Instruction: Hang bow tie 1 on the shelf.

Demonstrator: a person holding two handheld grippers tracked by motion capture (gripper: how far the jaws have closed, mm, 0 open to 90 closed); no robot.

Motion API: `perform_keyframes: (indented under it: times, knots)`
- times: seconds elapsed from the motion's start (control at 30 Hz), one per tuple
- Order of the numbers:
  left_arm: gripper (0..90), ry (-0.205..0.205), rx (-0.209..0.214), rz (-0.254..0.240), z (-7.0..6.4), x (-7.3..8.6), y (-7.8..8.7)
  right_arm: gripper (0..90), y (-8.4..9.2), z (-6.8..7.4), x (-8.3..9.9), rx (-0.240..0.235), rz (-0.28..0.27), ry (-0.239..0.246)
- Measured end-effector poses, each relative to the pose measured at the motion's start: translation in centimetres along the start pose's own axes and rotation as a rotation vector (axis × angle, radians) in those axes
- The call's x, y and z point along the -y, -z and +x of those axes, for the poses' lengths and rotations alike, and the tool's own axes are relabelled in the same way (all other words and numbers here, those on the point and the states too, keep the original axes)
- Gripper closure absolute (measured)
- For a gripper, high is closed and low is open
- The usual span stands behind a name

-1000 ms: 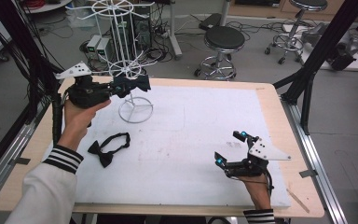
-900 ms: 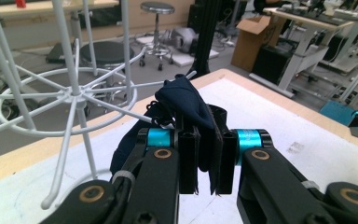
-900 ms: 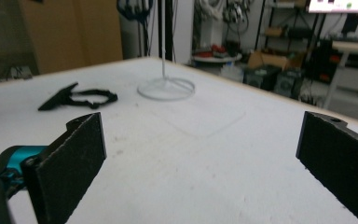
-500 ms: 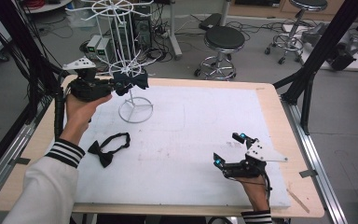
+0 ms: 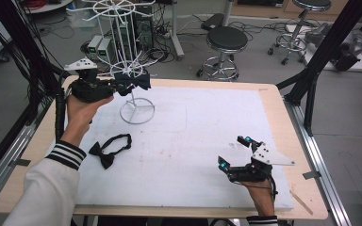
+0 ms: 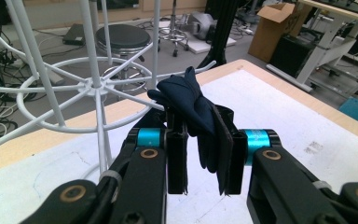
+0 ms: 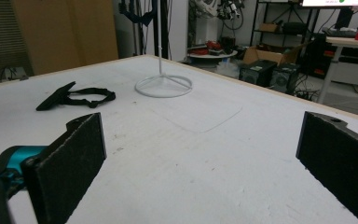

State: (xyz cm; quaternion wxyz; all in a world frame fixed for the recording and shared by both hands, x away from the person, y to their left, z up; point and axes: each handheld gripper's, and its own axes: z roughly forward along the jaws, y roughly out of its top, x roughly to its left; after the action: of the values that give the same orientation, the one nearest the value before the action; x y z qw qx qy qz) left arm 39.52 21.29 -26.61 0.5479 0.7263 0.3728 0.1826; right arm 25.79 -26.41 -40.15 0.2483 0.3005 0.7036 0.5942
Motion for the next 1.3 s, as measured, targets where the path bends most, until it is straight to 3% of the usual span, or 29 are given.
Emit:
perform_keyframes:
  times: [0.13, 0.2, 0.3, 0.47, 0.83, 1.13, 1.3]
  knots:
    - [58.6, -0.001, -0.006, -0.006, 0.0, 0.0, -0.1, 0.7, 0.6, 0.2, 0.1, 0.007, -0.010, 0.006]
    - [47.2, 0.000, -0.005, -0.012, 0.0, 0.0, -0.2, 0.7, 0.9, 0.2, 0.2, 0.014, -0.012, 0.007]
    - [31.0, -0.029, -0.009, -0.033, -0.3, 0.0, -0.2, 0.6, 1.1, 0.0, 0.5, 0.030, -0.025, 0.003]
    - [16.3, -0.081, -0.021, -0.091, -0.6, -0.2, 0.3, 0.6, 0.7, 0.1, 1.7, 0.068, -0.042, -0.013]
    - [12.8, -0.209, 0.002, -0.189, -1.7, 0.1, 2.3, 0.6, 0.0, 0.0, 2.7, 0.096, -0.072, -0.030]
    - [12.8, -0.257, 0.031, -0.270, -2.5, 2.9, 4.5, 0.6, -0.4, -0.5, 3.1, 0.137, -0.087, -0.042]
    - [12.8, -0.291, 0.042, -0.275, -3.1, 4.7, 5.5, 0.6, -0.7, -0.5, 3.1, 0.138, -0.098, -0.028]
